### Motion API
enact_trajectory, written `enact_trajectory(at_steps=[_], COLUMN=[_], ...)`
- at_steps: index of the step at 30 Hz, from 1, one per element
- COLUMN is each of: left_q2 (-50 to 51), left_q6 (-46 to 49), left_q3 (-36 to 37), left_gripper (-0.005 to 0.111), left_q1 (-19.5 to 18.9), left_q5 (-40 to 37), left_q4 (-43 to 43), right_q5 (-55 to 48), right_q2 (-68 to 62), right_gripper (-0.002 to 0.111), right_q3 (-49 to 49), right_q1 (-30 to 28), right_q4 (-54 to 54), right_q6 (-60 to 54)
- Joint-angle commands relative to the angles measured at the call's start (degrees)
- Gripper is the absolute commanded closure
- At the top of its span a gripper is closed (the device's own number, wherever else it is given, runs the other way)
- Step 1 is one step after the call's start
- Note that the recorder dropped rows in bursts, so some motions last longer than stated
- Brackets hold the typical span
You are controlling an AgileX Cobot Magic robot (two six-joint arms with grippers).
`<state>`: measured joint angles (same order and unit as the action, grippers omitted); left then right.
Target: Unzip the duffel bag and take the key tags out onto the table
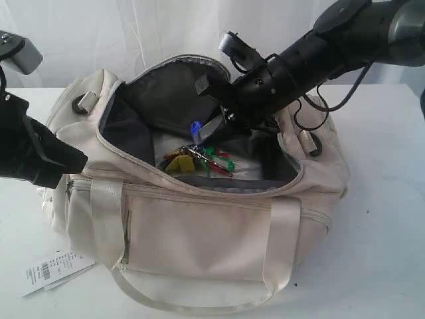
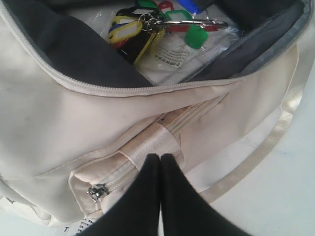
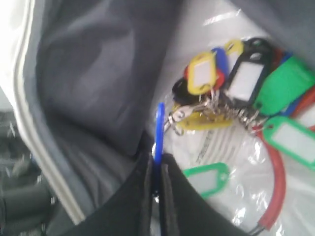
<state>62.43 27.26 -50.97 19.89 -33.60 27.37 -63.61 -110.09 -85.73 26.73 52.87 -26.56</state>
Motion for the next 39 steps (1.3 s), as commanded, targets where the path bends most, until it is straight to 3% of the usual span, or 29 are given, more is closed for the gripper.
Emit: enact_trajectory(at_steps=[1,12,18,27,33,39], left_q2=[-0.40,-0.40,-0.40,-0.40,-0.40,-0.40], left_q6=[0.20,0.20,0.20,0.20,0.20,0.20], left_q3=[0.37,0.37,0.37,0.37,0.37,0.37], left_gripper=[0.107,0.107,0.107,0.107,0.107,0.107], left_q1=[0.25,0.25,0.25,0.25,0.25,0.25], left_q5=[-0.96,-0.96,-0.96,-0.96,-0.96,-0.96], left_q4=[1.08,1.08,1.08,1.08,1.08,1.08], right_q5=[-6.35,5.58,8.54,4.68,-2.49,2.33], right_q2=[0.65,0.65,0.65,0.65,0.65,0.65], right_gripper=[0.108,0.107,0.090,0.049,0.046,0.046], right_q3=[-0.47,-0.47,-0.47,-0.47,-0.35,-0.34], right_q1=[0.02,0.02,0.02,0.12,0.66,5.77], right_q4=[-0.39,-6.26,-8.89,-8.93,-9.33,-18.07], right_q6=[-5.68,-11.22,-16.61,-21.87,-28.69,-28.58])
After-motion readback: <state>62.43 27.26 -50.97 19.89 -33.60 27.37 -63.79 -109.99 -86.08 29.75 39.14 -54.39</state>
